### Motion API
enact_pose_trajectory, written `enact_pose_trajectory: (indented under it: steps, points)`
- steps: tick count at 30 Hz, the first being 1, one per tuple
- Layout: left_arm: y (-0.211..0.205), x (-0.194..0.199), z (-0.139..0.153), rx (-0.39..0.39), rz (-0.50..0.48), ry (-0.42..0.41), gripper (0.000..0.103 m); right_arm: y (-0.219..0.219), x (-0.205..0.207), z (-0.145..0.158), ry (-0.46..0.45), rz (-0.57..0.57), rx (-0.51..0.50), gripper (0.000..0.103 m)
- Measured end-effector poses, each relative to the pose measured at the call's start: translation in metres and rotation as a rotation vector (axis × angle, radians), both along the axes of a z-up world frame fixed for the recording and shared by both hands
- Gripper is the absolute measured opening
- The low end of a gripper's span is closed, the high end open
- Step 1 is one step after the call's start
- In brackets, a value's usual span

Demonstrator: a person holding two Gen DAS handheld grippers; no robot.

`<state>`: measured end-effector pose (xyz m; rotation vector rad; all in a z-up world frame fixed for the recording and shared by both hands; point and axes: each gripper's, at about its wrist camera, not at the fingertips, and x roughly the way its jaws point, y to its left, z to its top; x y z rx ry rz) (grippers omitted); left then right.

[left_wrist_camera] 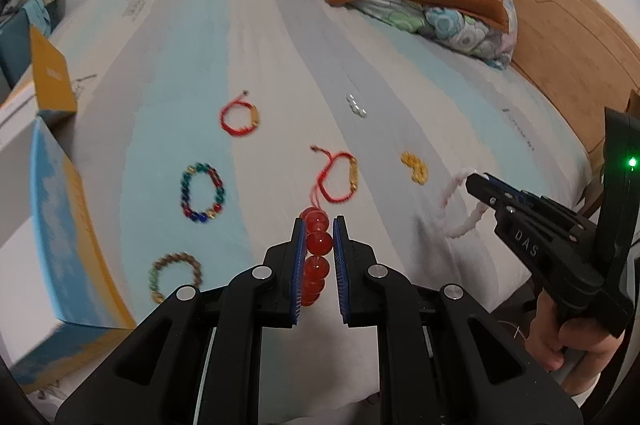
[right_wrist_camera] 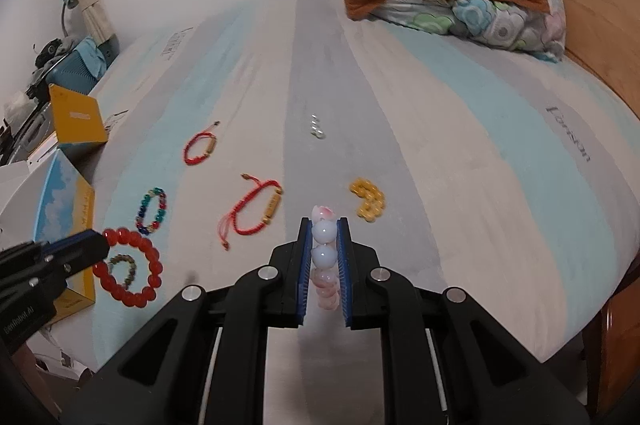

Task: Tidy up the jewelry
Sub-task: 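Carry both bracelets to the white box and open both tools to drop them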

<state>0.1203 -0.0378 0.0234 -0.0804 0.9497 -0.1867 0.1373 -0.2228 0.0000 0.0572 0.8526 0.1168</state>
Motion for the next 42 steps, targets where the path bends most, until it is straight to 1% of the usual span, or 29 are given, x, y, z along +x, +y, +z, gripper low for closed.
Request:
enact_pose_trajectory:
  steps: [7,12,19,28,32,35,39,42]
  points:
    - [0.031,-0.002,0.027,0.019,0.054,-0.035,0.013,0.036,0.006,0.031,-0.031,0.055,-0.007,0.012]
    - [0.068,-0.010,0.049,0.028,0.109,-0.066,0.013,0.074,0.007,0.055,-0.064,0.105,-0.018,0.012]
    - [0.123,-0.029,0.074,0.048,0.199,-0.102,0.013,0.147,-0.001,0.088,-0.121,0.204,-0.028,0.012]
    - [0.209,-0.062,0.090,0.069,0.352,-0.114,0.013,0.252,-0.021,0.111,-0.159,0.361,-0.027,0.012]
    - [0.247,-0.079,0.089,0.077,0.421,-0.103,0.013,0.298,-0.034,0.114,-0.167,0.436,-0.029,0.012]
    - [0.275,-0.090,0.082,0.078,0.472,-0.080,0.013,0.329,-0.041,0.108,-0.156,0.486,-0.036,0.011]
    - [0.310,-0.102,0.061,0.072,0.534,-0.029,0.013,0.370,-0.049,0.086,-0.103,0.549,-0.056,0.011]
    - [0.334,-0.108,0.038,0.067,0.580,0.028,0.013,0.390,-0.050,0.066,-0.059,0.577,-0.073,0.011]
